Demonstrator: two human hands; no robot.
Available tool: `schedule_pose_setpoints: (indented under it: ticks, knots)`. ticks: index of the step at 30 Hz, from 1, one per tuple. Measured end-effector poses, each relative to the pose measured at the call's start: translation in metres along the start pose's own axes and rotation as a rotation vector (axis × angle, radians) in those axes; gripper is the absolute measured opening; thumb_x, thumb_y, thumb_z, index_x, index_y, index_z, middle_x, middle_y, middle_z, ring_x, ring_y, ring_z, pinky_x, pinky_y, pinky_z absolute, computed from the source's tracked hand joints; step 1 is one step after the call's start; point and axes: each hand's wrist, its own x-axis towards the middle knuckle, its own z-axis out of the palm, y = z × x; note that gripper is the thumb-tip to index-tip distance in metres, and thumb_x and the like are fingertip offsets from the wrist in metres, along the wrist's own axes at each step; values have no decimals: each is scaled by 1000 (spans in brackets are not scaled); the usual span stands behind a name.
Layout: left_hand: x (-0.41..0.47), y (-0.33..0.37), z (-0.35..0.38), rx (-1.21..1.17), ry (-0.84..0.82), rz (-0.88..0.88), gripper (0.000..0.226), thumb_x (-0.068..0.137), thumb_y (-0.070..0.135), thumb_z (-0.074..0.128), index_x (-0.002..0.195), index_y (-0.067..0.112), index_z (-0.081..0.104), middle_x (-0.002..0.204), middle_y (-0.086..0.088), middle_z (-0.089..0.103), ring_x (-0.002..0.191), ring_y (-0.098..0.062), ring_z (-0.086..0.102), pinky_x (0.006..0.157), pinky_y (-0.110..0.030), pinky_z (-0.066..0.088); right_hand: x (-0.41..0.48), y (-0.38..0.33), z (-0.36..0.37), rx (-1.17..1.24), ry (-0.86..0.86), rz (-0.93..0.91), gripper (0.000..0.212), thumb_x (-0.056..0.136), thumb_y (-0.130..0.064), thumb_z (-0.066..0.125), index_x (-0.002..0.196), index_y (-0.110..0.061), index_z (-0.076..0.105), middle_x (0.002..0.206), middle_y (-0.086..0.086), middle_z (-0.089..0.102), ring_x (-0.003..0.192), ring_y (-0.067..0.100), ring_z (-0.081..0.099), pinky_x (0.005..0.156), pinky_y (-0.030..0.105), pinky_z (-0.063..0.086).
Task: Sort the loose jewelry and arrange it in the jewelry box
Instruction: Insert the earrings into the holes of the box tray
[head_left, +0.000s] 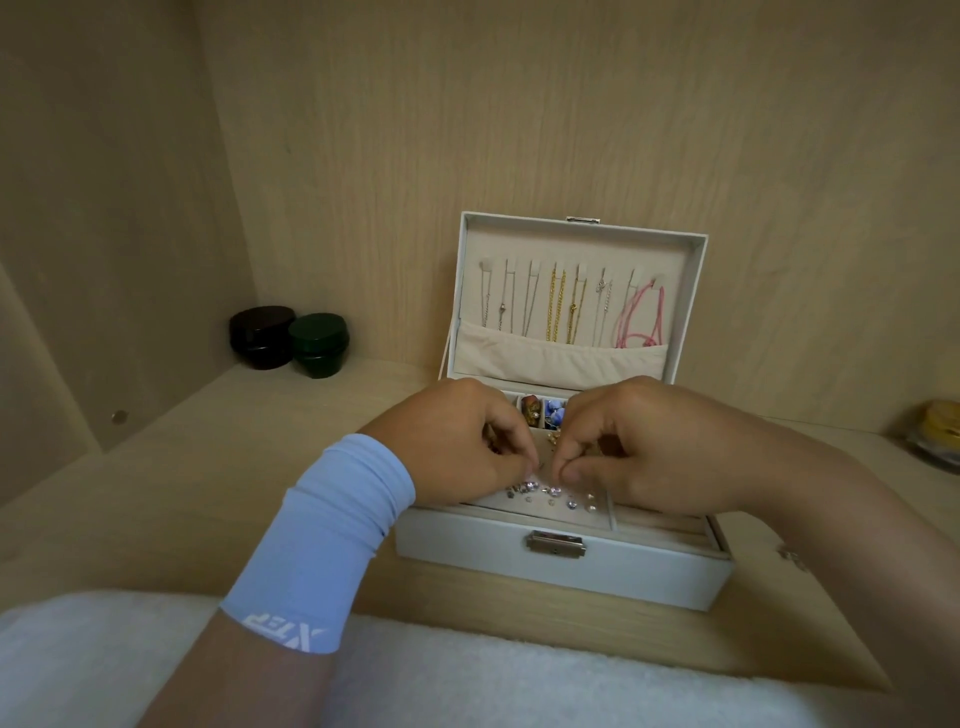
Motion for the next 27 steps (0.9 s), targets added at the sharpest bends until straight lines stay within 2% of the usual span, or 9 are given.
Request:
schedule_pose_setpoints:
  ticks: [2, 6, 11, 14, 16, 18, 22, 24, 27]
  knots:
    - [0, 0, 1, -2, 2, 7, 10, 83, 25, 73, 81, 33, 78, 74, 24, 64, 71, 5, 57, 65, -8, 41, 1, 2, 1, 28, 8, 14, 11, 91, -26, 69, 94, -33, 77, 82, -26, 61, 80, -8, 57, 67, 10, 36]
    - [2, -1, 2, -9, 19, 12, 8, 83, 28, 72, 81, 33, 77, 77, 21, 66, 72, -2, 58, 70, -17, 47, 3, 3, 3, 69, -31, 30, 14, 93, -27, 66, 94, -36, 76, 87, -20, 67, 82, 0, 61, 75, 22, 48]
    - [5, 12, 7, -92, 122, 57, 8, 86, 26, 70, 86, 30, 77, 81, 22, 67, 78, -3, 59, 70, -12, 45, -19, 17, -30, 214, 228, 110, 12, 93, -27, 68, 87, -34, 76, 78, -20, 70, 61, -1, 55, 61, 16, 44]
    - [19, 36, 18, -69, 133, 98, 9, 88, 29, 68, 87, 32, 76, 86, 17, 68, 82, -10, 60, 75, -17, 48, -51, 45, -49, 200, 269, 210, 11, 93, -28, 69, 85, -28, 76, 63, -27, 63, 52, -2, 51, 55, 10, 37]
    - [35, 58, 29, -57, 108, 142, 10, 89, 29, 67, 87, 34, 76, 87, 18, 69, 81, -9, 60, 75, -18, 49, -76, 68, -56, 157, 241, 300, 9, 91, -31, 70, 85, -27, 76, 66, -24, 64, 52, -3, 50, 54, 9, 37]
    - [48, 78, 40, -35, 73, 170, 11, 88, 29, 68, 86, 35, 76, 87, 19, 68, 80, -7, 61, 78, -22, 50, -93, 89, -56, 107, 154, 379, 4, 89, -28, 73, 89, -29, 77, 80, -17, 69, 60, -8, 54, 58, 7, 39]
    - [81, 120, 72, 85, -52, 184, 10, 88, 31, 68, 91, 34, 77, 88, 19, 69, 78, -1, 61, 81, -25, 51, -116, 125, -41, 52, -97, 483, 21, 86, -11, 69, 97, -27, 77, 95, 1, 73, 52, -8, 50, 54, 6, 38]
    - [94, 132, 87, 167, -142, 177, 11, 87, 30, 68, 93, 34, 77, 90, 19, 70, 73, 3, 57, 76, -20, 47, -117, 136, -35, 86, -185, 508, 25, 82, -6, 70, 95, -26, 78, 91, 1, 74, 48, -6, 48, 51, 8, 38]
    - [109, 148, 115, 306, -307, 146, 15, 85, 26, 68, 96, 33, 78, 91, 16, 71, 64, 5, 52, 71, -15, 43, -121, 150, -33, 163, -236, 527, 26, 76, -8, 82, 96, -24, 78, 70, -9, 66, 46, -2, 47, 49, 10, 39]
